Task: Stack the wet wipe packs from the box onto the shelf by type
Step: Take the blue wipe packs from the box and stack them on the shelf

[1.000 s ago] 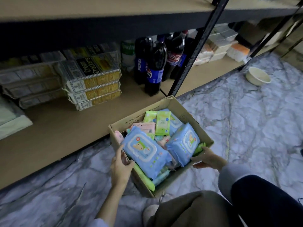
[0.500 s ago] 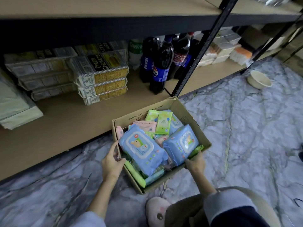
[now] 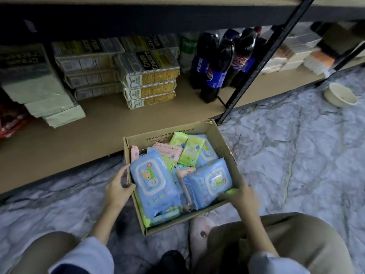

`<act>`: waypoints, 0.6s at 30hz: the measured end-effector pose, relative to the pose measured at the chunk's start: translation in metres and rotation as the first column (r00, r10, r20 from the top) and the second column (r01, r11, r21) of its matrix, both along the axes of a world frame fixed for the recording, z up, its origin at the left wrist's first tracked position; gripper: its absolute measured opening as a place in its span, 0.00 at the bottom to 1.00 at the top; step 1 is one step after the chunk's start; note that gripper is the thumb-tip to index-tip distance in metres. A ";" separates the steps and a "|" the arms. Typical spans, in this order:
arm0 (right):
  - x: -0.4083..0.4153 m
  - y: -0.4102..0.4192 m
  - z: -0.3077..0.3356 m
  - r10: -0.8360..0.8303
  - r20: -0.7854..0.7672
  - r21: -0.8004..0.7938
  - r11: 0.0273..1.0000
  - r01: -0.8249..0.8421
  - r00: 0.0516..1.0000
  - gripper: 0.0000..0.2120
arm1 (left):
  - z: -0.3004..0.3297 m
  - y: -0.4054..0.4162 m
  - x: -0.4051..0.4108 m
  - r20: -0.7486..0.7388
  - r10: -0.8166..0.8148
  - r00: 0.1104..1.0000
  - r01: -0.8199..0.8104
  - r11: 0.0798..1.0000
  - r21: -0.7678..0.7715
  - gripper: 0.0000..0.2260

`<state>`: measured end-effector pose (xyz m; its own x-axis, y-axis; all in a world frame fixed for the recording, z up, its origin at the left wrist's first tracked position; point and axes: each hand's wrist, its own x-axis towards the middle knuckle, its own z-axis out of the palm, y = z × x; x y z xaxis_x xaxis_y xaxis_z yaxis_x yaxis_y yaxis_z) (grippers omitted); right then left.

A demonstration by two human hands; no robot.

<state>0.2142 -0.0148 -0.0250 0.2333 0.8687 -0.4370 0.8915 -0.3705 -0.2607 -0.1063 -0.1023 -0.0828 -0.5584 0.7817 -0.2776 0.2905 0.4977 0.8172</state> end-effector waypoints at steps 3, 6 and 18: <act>0.008 0.056 0.011 0.132 0.029 0.130 0.982 -0.135 0.991 0.31 | -0.001 0.010 -0.001 -0.010 0.017 1.000 -0.017 1.000 -0.006 0.26; 0.016 0.105 -0.001 0.397 -0.025 0.059 0.917 -0.395 0.918 0.25 | -0.004 0.017 -0.010 0.049 -0.015 0.999 0.016 1.000 -0.013 0.25; -0.009 0.104 -0.015 0.413 0.059 0.056 0.908 -0.416 0.909 0.29 | 0.001 0.003 -0.039 0.047 -0.054 0.997 0.055 0.998 -0.020 0.30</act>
